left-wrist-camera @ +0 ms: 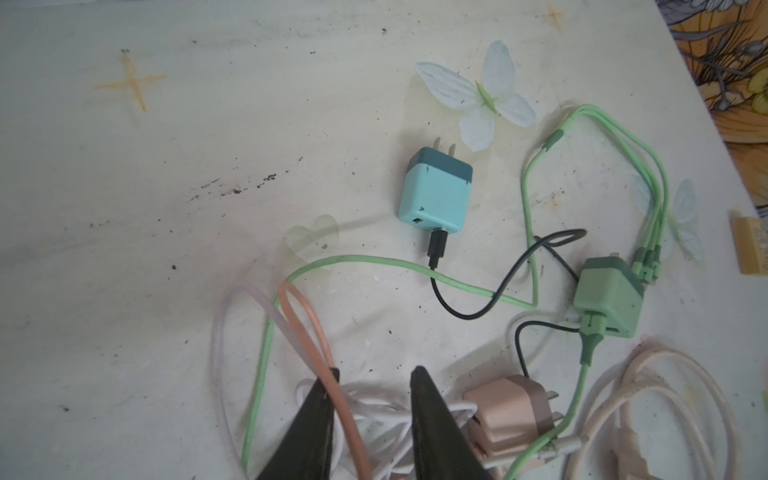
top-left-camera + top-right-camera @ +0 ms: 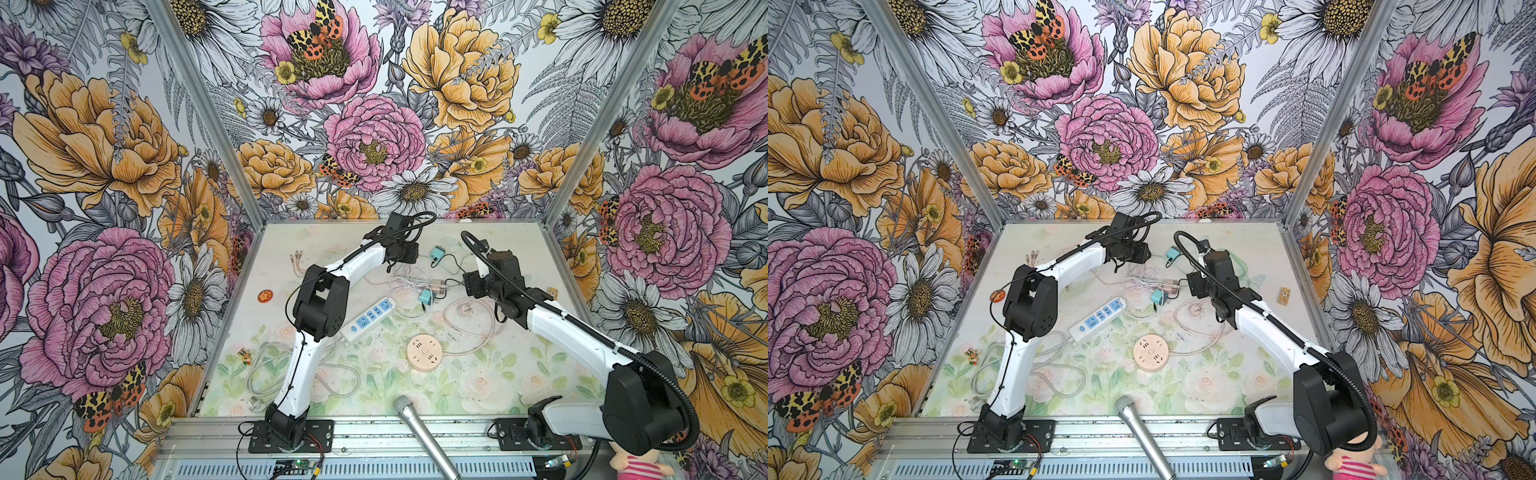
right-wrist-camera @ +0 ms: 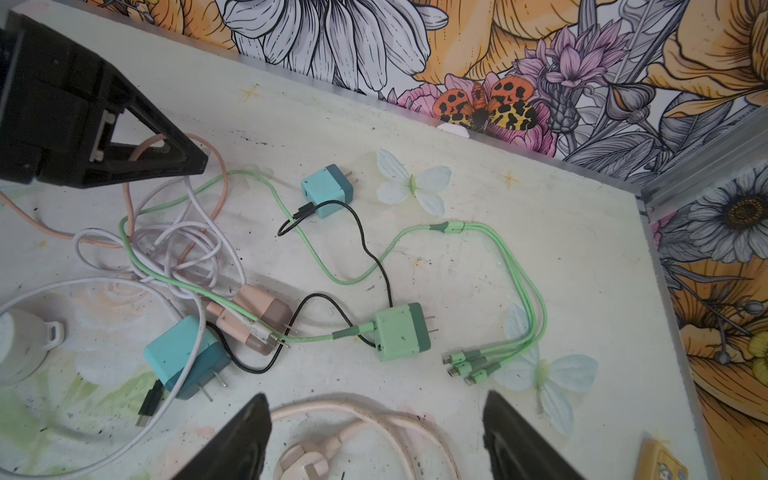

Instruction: Insert the plug

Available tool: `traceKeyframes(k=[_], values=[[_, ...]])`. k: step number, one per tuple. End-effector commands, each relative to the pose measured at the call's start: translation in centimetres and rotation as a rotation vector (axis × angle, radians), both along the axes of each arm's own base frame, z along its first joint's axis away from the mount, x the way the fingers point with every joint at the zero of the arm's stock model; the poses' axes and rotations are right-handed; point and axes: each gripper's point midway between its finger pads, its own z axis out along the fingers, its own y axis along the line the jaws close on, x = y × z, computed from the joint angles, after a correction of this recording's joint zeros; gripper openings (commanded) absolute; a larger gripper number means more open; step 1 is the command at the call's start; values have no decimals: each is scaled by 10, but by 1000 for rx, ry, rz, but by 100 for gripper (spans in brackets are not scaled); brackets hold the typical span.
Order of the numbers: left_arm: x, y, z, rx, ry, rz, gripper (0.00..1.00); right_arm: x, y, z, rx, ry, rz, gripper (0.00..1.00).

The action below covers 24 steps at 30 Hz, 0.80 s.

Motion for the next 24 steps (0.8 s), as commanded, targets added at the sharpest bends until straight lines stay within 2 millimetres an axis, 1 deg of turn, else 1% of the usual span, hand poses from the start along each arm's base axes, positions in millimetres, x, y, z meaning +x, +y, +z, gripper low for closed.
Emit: traceKeyframes(k=[1, 4, 6, 9, 11, 15, 24], values=[[-7, 7, 5, 43, 19, -12, 18, -1, -3, 11, -12, -35, -7, 81], [-6, 14, 16, 50, 0, 1, 10, -1, -3, 12, -11, -38, -9, 81], [-6, 18, 26, 48, -16, 3, 9, -1, -2, 14, -7, -40, -8, 81], [-6, 19, 47, 35, -52, -7, 5, -1, -2, 15, -1, -43, -4, 81], [-8, 17, 63, 4, -70, -28, 0, -1, -2, 15, 3, -43, -7, 81], [-8, 16, 84, -48, -88, -50, 0, -2, 1, 16, 10, -44, 1, 81], [-20, 23, 147, -82, -201, -79, 0, -2, 1, 19, 15, -49, -2, 81]])
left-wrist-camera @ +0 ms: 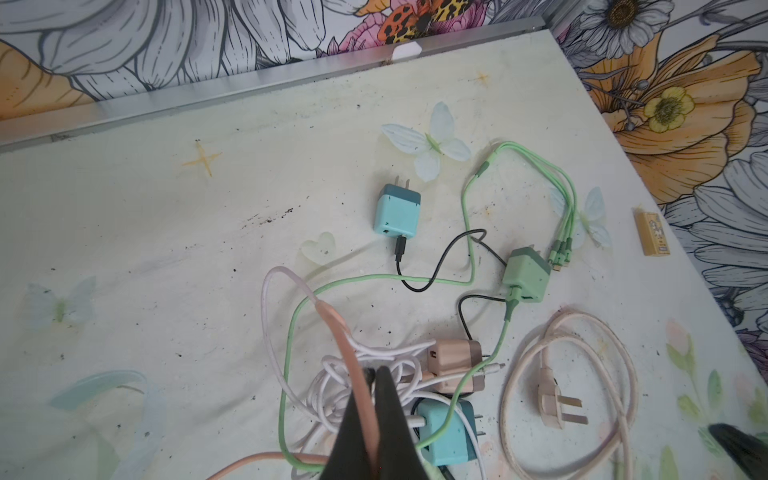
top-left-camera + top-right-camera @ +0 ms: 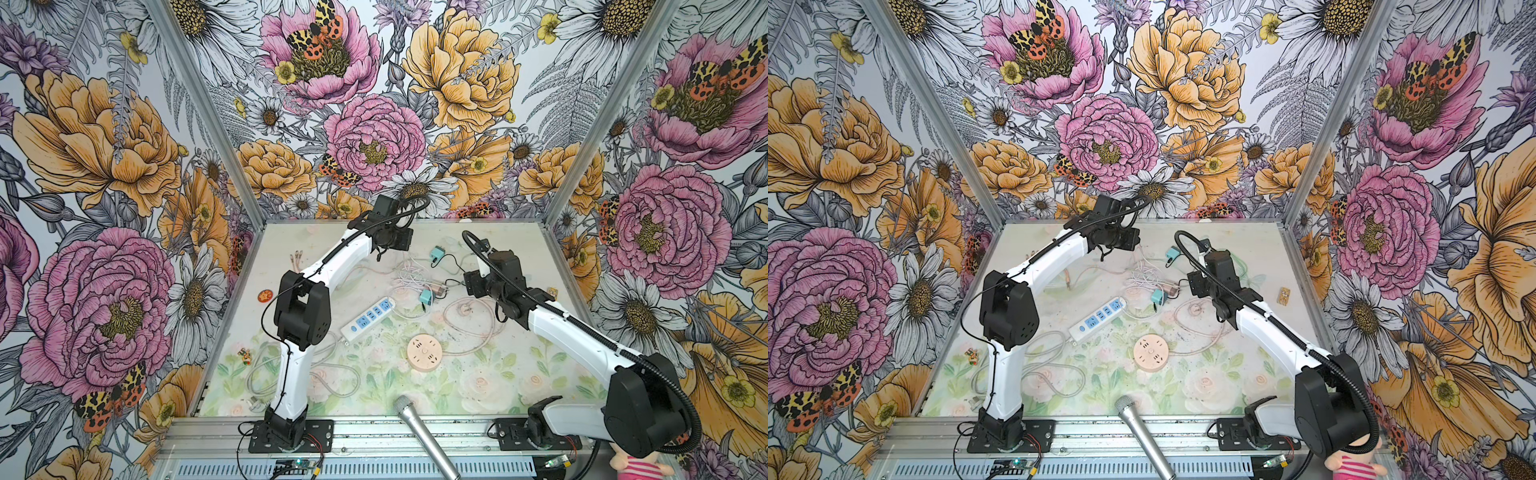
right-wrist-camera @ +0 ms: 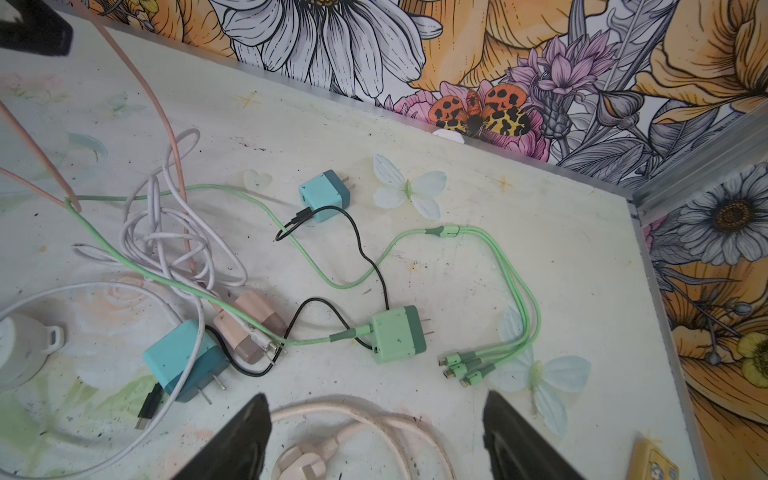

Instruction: Insert the plug

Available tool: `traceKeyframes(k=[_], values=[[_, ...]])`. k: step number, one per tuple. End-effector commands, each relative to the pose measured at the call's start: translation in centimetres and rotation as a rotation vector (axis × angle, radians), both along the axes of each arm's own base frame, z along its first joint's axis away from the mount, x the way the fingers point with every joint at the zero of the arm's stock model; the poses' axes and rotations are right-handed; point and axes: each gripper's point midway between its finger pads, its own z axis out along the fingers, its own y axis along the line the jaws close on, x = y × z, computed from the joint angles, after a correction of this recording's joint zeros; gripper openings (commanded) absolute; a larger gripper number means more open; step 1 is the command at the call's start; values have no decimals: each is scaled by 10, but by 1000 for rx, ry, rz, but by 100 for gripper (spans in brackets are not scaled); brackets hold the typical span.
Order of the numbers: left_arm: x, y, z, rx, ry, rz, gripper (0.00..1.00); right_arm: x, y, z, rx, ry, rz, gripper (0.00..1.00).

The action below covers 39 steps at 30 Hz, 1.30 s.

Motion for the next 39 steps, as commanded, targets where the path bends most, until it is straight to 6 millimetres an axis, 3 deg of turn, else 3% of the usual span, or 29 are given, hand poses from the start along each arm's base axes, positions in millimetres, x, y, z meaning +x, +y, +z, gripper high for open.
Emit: traceKeyframes(k=[1, 10, 16, 33, 39], values=[[-6, 2, 54, -44, -102, -38, 0, -2, 3, 15, 20, -38, 2, 81], [-19, 7, 116, -68, -226, -76, 0, -3, 4, 17, 35, -42, 2, 81], [-26, 7, 147, -77, -289, -112, 0, -4, 5, 17, 41, -41, 2, 81], [-42, 22, 193, -36, -415, -121, 0, -5, 7, 13, 62, -27, -4, 80], [-48, 20, 180, -38, -383, -146, 0, -6, 11, 11, 95, -15, 2, 80]])
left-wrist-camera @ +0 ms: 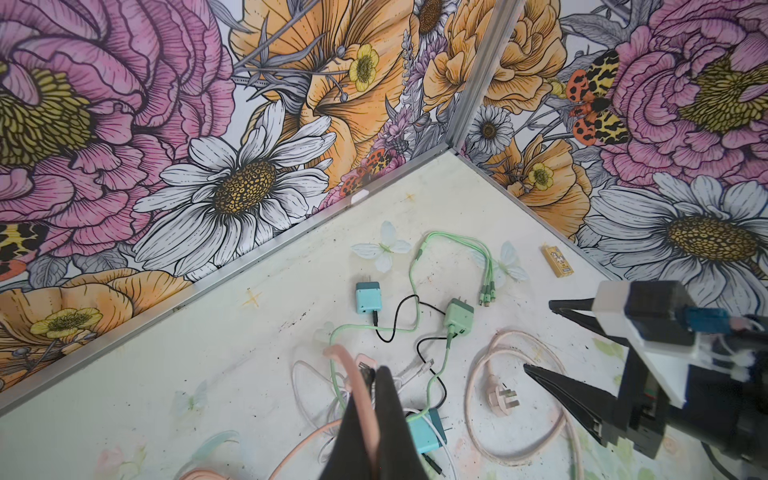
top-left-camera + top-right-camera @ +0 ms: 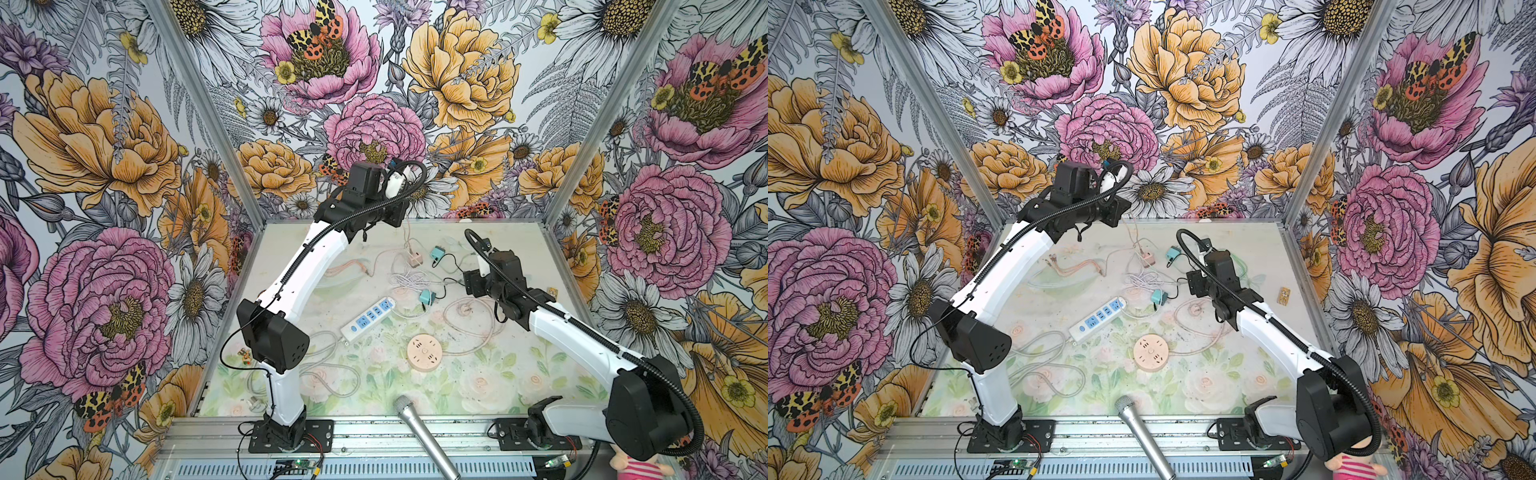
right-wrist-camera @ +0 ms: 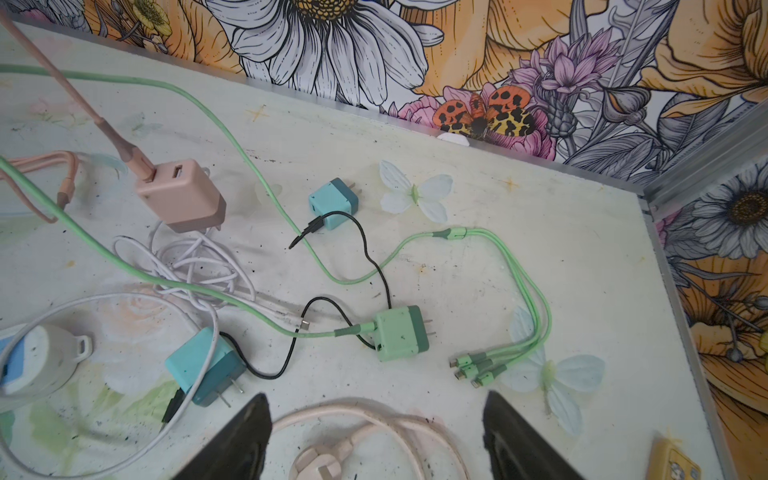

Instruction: Insert the plug

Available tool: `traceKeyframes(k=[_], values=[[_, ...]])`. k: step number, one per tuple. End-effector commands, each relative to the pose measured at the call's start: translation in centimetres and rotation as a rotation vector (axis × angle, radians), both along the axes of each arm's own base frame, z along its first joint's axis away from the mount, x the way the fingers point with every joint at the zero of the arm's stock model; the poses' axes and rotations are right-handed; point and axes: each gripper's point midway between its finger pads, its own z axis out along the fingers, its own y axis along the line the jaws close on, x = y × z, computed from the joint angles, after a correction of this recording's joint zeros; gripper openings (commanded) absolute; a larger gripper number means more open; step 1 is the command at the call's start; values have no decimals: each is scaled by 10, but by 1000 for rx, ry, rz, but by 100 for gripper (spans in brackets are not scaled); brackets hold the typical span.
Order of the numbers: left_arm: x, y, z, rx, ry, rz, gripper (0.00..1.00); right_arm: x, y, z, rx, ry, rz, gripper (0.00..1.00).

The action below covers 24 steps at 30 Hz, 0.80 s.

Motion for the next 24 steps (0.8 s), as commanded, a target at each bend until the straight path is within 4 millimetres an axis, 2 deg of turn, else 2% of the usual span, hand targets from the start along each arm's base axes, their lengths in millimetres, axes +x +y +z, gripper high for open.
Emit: traceKeyframes(k=[1, 9, 17, 20, 24], values=[[-5, 1, 2, 9, -20, -20, 0, -4, 7, 6, 46, -9, 11, 80], [-15, -14, -41, 56, 63, -51, 0, -5, 19, -1, 80, 19, 40, 79], [-5, -30, -83, 80, 148, -50, 0, -5, 24, -5, 77, 31, 44, 79], [0, -38, -103, 84, 192, -54, 0, -6, 23, -5, 76, 29, 32, 79], [5, -49, -143, 111, 266, -52, 0, -5, 13, -1, 61, 4, -16, 78]])
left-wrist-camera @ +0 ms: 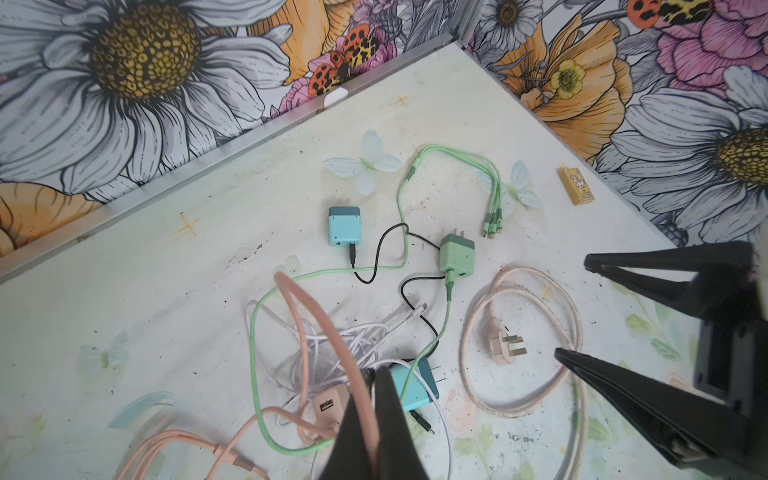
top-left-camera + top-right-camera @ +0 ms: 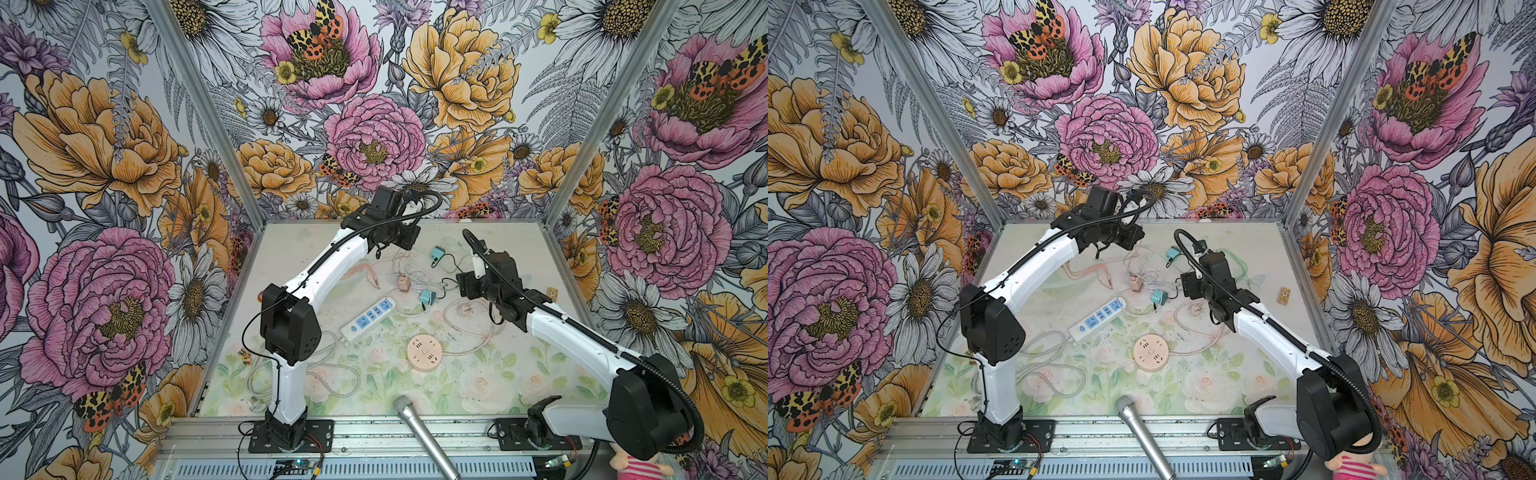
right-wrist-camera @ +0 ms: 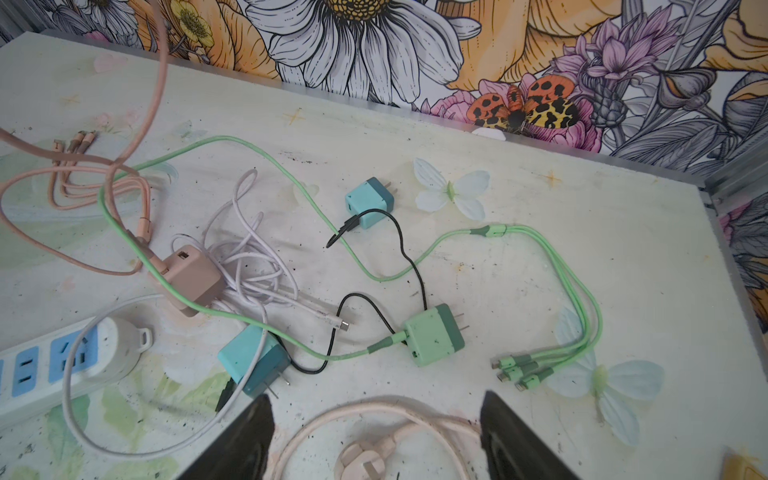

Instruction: Insert the plug

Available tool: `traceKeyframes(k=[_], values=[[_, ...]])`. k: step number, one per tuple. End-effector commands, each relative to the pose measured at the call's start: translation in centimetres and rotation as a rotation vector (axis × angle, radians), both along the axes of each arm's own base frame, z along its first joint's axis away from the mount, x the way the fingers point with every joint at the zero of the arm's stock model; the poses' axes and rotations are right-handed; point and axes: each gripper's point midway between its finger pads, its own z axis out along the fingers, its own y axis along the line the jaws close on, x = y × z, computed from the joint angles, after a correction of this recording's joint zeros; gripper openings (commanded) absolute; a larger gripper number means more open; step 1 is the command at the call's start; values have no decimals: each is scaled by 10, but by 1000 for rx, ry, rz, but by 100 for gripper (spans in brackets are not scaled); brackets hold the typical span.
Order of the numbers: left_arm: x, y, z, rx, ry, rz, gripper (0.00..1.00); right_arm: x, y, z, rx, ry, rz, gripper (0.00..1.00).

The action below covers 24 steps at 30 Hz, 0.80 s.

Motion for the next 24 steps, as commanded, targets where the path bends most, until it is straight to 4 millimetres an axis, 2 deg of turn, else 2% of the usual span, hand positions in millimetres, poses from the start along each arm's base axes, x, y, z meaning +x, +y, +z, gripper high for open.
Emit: traceKeyframes(k=[1, 6, 12, 14, 17, 21, 24], values=[[5, -14, -24, -2, 46, 2, 0, 0, -9, 3, -9, -22, -56, 78], [12, -25, -69, 34, 115, 4, 0, -2, -18, 11, -28, -57, -90, 78], [15, -36, -104, 64, 162, 0, 0, -3, -21, 12, -31, -66, -101, 78], [16, -36, -111, 74, 172, 12, 4, -3, -20, 12, -30, -65, -101, 78], [20, -30, -113, 90, 166, 41, 14, -3, -21, 10, -38, -64, -102, 78], [21, -19, -105, 104, 151, 64, 38, -3, -22, 10, -45, -63, -102, 78], [20, -8, -88, 99, 128, 82, 43, -2, -22, 9, -50, -62, -103, 78]])
